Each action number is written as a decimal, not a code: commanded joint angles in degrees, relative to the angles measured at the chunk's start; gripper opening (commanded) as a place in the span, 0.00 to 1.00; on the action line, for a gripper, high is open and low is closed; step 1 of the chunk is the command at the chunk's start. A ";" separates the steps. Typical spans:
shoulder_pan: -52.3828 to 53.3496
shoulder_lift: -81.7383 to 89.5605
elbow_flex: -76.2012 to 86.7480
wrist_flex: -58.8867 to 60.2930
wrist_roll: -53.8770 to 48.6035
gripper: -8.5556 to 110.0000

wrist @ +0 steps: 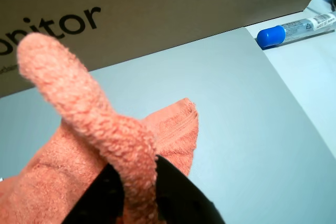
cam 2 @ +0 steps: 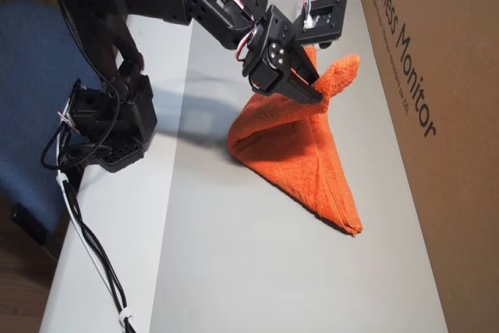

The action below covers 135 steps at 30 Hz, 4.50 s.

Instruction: Fold the blanket.

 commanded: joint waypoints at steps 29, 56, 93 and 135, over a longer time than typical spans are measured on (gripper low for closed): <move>4.39 -28.48 -8.88 -18.72 27.86 0.07; 11.60 -40.34 -12.22 -18.11 58.45 0.07; 12.13 -25.49 -4.13 -18.98 39.81 0.21; -4.39 21.53 26.37 -18.19 -10.99 0.07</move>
